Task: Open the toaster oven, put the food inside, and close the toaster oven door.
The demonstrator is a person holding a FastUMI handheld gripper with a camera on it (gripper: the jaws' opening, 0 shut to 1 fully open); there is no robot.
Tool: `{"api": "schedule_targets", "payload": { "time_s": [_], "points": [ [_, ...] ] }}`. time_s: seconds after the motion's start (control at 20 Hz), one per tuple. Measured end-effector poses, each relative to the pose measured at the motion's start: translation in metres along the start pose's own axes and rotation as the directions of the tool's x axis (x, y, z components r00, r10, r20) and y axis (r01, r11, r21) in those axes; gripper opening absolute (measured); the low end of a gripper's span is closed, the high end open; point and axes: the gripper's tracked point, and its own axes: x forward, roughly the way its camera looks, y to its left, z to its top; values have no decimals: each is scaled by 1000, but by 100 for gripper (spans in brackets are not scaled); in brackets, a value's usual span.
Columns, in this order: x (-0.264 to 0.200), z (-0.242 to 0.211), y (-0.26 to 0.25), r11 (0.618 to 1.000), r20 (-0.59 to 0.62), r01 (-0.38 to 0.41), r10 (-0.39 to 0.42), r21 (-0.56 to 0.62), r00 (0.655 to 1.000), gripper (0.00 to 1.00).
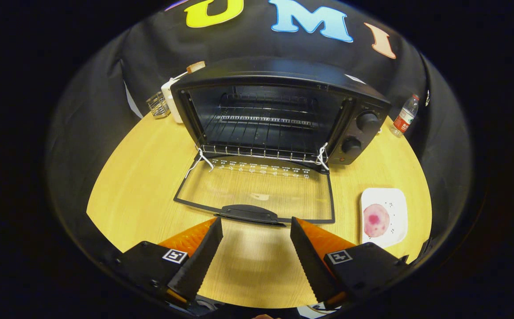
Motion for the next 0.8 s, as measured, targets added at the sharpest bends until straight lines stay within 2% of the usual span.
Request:
{"api": "schedule_targets", "payload": {
  "time_s": [0.55,0.8],
  "points": [
    [-80,-5,-109,992,9,84,-85,96,996,98],
    [-88,-12,-172,983,-33,125,-122,136,992,98]
  ]
}}
